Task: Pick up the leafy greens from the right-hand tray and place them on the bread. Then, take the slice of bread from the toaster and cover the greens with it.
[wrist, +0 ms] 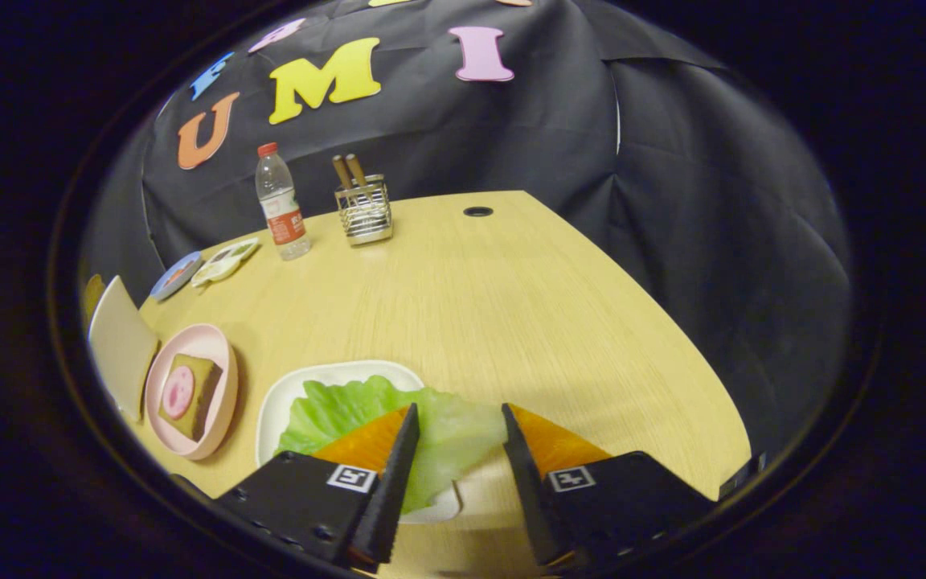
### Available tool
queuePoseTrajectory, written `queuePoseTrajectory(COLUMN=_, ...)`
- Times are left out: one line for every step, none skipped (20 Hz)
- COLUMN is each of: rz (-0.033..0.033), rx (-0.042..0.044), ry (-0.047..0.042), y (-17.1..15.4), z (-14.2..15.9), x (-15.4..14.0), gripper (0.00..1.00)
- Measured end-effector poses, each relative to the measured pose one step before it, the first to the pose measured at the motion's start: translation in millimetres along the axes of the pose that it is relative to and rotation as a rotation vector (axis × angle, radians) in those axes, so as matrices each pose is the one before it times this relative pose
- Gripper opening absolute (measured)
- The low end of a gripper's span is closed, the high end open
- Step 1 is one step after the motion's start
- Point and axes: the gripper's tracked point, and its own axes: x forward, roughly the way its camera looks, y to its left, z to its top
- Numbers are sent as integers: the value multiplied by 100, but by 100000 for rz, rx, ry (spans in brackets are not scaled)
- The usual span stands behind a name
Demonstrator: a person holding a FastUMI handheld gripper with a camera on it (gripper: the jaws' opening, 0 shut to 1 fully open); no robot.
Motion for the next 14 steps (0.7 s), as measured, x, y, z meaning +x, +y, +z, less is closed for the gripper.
queuePoseTrajectory(rz=174, rx=-762, ry=-1316, y=243, z=217, x=-62, gripper=51)
queuePoseTrajectory(rz=-267, rx=-430, ry=-1998, y=169, z=402, x=-402, gripper=41)
queuePoseTrajectory(rz=-71, rx=-605, ry=-1660, y=154, z=289, x=-198, gripper=29)
queuePoseTrajectory(rz=980, rx=347, ry=-9, y=330, z=62, x=-203, gripper=18)
queuePoseTrajectory(rz=1153, rx=-700, ry=1297, y=425, z=-438, x=-46, gripper=6)
queuePoseTrajectory(rz=4, rx=-597, ry=960, y=91, z=-294, x=-12, gripper=8)
queuePoseTrajectory(rz=310, rx=770, ry=204, y=-10, z=70, x=160, gripper=8)
queuePoseTrajectory(rz=-9, rx=669, ry=536, y=-22, z=-38, x=18, gripper=8)
queuePoseTrajectory(rz=-195, rx=477, ry=-6, y=-4, z=-176, x=21, gripper=8)
queuePoseTrajectory(rz=-54, rx=-743, ry=40, y=46, z=-129, x=-132, gripper=8)
queuePoseTrajectory(rz=582, rx=-653, ry=31, y=301, z=-138, x=-135, gripper=1)
queuePoseTrajectory(rz=-469, rx=-427, ry=800, y=46, z=-9, x=-388, gripper=2)
queuePoseTrajectory(rz=1489, rx=861, ry=-355, y=188, z=115, x=-399, gripper=2)
queuePoseTrajectory(rz=2078, rx=396, ry=-809, y=608, z=308, x=-359, gripper=2)
